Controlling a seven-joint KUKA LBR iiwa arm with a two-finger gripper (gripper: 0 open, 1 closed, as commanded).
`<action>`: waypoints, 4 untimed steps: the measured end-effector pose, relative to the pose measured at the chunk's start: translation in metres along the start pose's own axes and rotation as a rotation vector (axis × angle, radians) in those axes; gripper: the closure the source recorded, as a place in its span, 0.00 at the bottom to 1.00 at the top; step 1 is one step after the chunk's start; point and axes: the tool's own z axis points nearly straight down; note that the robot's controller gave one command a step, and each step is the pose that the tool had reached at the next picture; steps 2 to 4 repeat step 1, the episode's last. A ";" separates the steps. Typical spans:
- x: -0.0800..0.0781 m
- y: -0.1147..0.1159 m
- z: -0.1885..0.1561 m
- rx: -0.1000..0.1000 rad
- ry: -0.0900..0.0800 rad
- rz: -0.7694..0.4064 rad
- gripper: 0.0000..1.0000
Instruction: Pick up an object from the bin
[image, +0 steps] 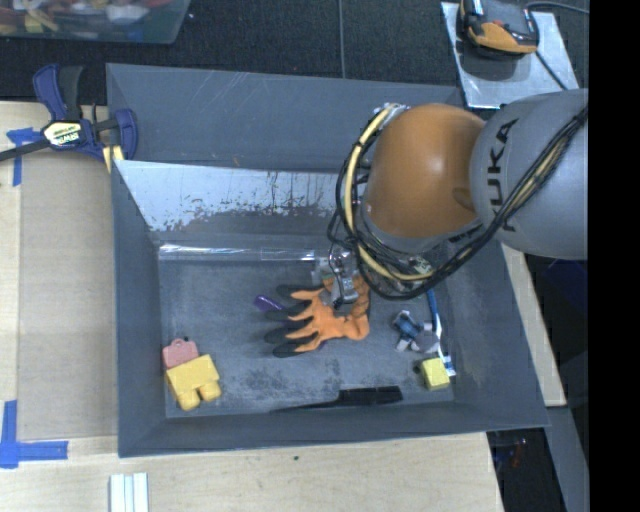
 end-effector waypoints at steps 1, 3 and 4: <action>0.000 0.000 -0.010 0.000 -0.002 0.001 1.00; 0.000 0.000 -0.010 0.000 -0.002 0.001 1.00; 0.000 0.000 -0.010 0.000 -0.002 0.001 1.00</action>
Offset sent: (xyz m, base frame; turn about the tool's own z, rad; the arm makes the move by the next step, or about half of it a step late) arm 0.0004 -0.0001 0.0099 0.0008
